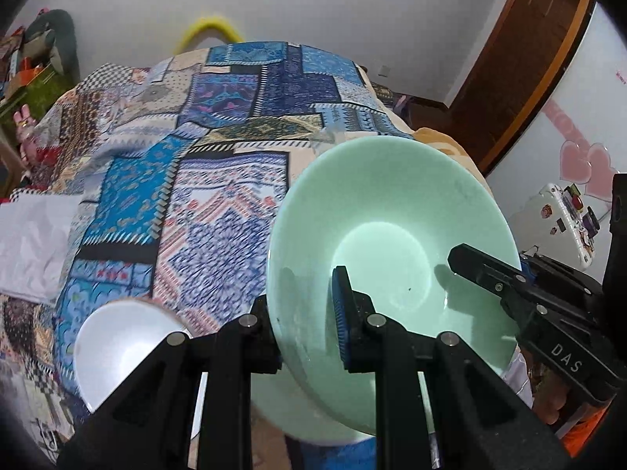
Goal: Organize plates and bowls
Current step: 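Lift the mint green bowl with both grippers toward the white bowl, then lower the mint green bowl into the white dotted bowl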
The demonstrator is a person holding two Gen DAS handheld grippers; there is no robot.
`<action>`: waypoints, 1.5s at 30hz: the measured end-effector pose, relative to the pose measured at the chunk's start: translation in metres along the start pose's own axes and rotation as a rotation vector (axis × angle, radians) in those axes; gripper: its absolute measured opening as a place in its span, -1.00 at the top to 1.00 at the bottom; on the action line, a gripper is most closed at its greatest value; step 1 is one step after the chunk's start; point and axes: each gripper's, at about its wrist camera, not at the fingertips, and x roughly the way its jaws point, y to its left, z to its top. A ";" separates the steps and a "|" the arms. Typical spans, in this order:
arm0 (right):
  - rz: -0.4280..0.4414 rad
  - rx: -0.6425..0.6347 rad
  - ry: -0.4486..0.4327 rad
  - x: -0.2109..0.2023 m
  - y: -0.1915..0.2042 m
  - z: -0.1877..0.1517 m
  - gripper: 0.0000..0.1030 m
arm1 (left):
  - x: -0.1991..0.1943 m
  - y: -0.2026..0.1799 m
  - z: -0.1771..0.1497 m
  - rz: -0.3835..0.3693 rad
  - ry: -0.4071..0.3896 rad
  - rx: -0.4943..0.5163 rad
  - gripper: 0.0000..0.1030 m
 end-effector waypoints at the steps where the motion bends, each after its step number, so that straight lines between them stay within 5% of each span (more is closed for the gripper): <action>1: 0.007 -0.007 0.001 0.001 0.006 -0.001 0.70 | -0.004 0.004 -0.003 0.004 -0.003 -0.004 0.61; 21: 0.140 -0.109 0.067 0.041 0.097 -0.027 0.70 | -0.054 0.106 -0.066 0.093 -0.023 -0.157 0.62; 45: 0.182 -0.103 0.221 0.116 0.130 -0.046 0.70 | -0.013 0.184 -0.095 0.110 0.077 -0.272 0.62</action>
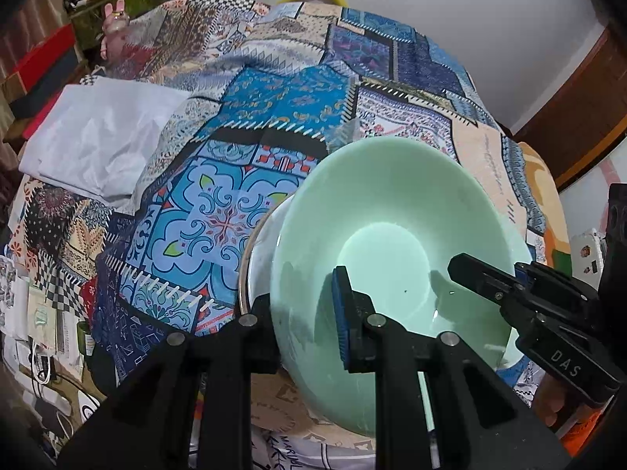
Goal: Organize plates and bowls
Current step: 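Lower the mint green bowl into the white dotted bowl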
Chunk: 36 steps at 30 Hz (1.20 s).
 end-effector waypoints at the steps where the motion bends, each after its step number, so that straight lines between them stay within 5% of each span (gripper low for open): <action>1: 0.002 0.002 0.006 0.003 -0.002 0.000 0.70 | 0.002 0.001 0.000 -0.001 0.005 -0.001 0.62; 36: 0.006 -0.009 -0.027 -0.009 -0.018 -0.011 0.70 | 0.006 -0.015 0.007 0.151 0.013 0.065 0.49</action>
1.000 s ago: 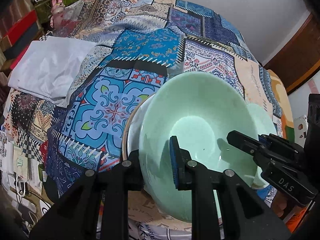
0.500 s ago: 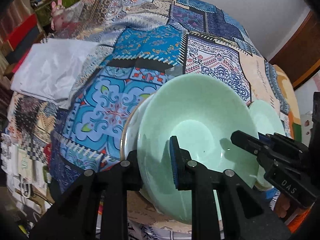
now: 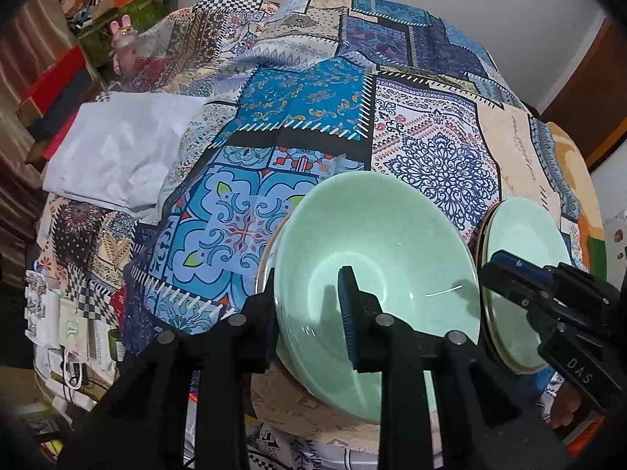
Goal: Organize plates and bowls
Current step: 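Lower the mint green bowl into the white dotted bowl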
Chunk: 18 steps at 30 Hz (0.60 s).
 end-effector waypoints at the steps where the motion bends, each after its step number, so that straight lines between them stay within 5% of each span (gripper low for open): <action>1: -0.001 0.001 -0.002 -0.001 0.000 0.000 0.70 | -0.002 0.000 0.000 0.001 -0.006 0.001 0.49; 8: -0.011 0.003 0.010 -0.004 -0.003 -0.001 0.62 | -0.022 0.006 -0.004 0.025 -0.085 0.006 0.10; 13: -0.024 -0.003 0.011 -0.001 0.000 0.000 0.36 | -0.015 0.021 -0.014 0.019 -0.060 -0.024 0.05; 18: -0.030 -0.004 0.031 0.008 0.003 0.002 0.33 | 0.007 0.033 -0.023 -0.022 0.006 -0.055 0.04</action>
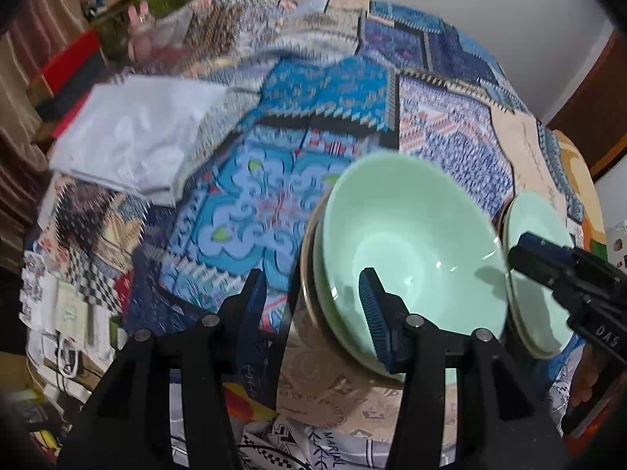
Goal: Organize plates and bowls
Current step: 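Lower the mint green bowl into the white dotted bowl, then grip the nested bowl stack rim with both grippers and lift it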
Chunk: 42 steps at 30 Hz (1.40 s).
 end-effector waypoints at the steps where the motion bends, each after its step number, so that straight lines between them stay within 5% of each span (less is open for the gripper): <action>1: 0.001 0.001 0.006 0.002 0.001 0.000 0.33 | 0.004 0.002 -0.002 -0.011 0.007 -0.007 0.04; 15: 0.000 -0.027 0.070 0.035 0.012 -0.003 0.29 | 0.032 0.016 -0.015 -0.140 0.054 -0.065 -0.06; 25: 0.000 -0.013 0.073 0.045 0.011 -0.001 0.34 | 0.032 0.002 -0.012 -0.190 0.053 -0.042 0.25; 42: -0.027 0.007 0.051 0.035 0.010 0.001 0.35 | 0.025 -0.009 -0.008 -0.139 0.046 -0.064 0.25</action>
